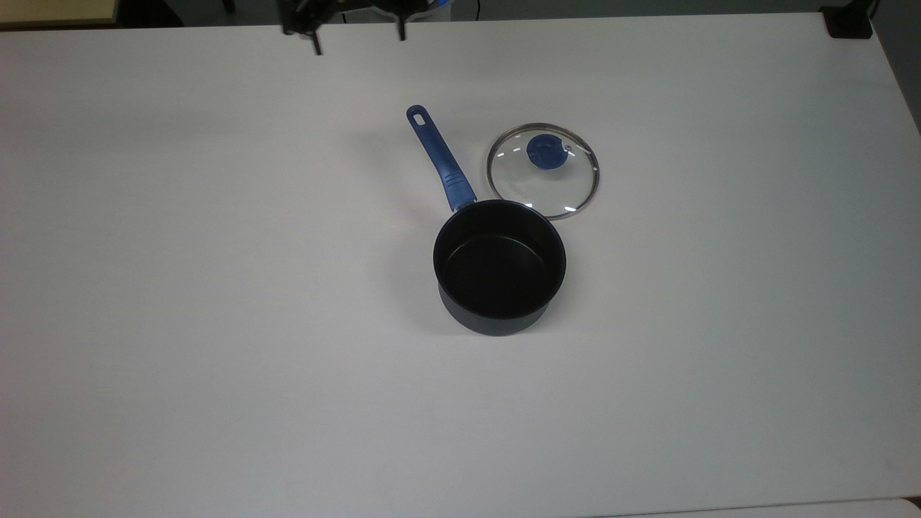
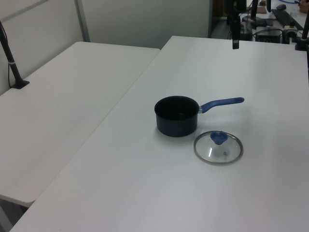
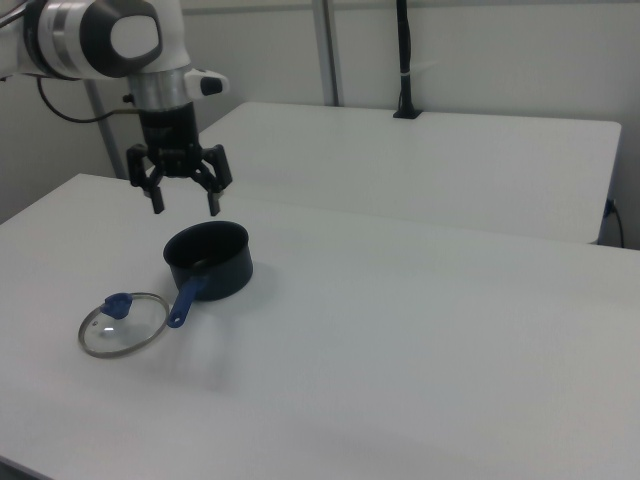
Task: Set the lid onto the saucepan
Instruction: 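Move the gripper over the glass lid's blue knob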
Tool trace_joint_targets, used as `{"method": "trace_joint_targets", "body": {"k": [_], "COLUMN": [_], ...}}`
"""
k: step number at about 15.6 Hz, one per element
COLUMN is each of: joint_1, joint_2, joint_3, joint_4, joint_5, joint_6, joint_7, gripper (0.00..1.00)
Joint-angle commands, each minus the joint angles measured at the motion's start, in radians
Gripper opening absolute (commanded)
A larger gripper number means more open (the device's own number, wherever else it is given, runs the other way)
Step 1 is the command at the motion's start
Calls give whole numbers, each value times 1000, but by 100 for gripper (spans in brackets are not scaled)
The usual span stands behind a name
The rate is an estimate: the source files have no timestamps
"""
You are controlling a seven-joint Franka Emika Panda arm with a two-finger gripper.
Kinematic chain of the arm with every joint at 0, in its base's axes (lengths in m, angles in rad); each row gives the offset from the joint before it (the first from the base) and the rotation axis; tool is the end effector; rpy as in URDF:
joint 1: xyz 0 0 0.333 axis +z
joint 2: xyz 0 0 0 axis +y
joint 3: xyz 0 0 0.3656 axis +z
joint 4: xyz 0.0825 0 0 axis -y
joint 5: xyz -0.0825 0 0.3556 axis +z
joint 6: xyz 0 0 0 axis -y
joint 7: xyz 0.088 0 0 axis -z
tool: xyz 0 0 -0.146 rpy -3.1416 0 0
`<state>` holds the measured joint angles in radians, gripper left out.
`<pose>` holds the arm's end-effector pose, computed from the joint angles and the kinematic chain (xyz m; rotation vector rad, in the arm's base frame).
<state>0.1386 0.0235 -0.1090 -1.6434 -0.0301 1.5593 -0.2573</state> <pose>0.5246 0.0118 0.5901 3.0843 0.4473 -0.1723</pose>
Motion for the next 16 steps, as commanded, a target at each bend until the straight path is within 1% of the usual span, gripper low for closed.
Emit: {"method": "trace_joint_targets", "body": {"k": [1,3,6,7,9,11,13,14,16], "joint_1": [30,53,107,130,153,165,168,174,186], "joint_2": [-13,-14,-14,-11,-4,3,35,53,105], "joint_3": [44,66,71,92,135,137,146,156,158], "joint_4": [-42,-71,-105,-148,-219,-227,-220,-220,-224], "joint_5": [21,21,21,21,13,13,13,13,13], "joint_6": [-18,-8,8,68,167,177,182,203,275], "joint_7": [-14,39,82,116,196,199,208,225,279], "gripper": [100,100,100,100,100,100,100,100,100]}}
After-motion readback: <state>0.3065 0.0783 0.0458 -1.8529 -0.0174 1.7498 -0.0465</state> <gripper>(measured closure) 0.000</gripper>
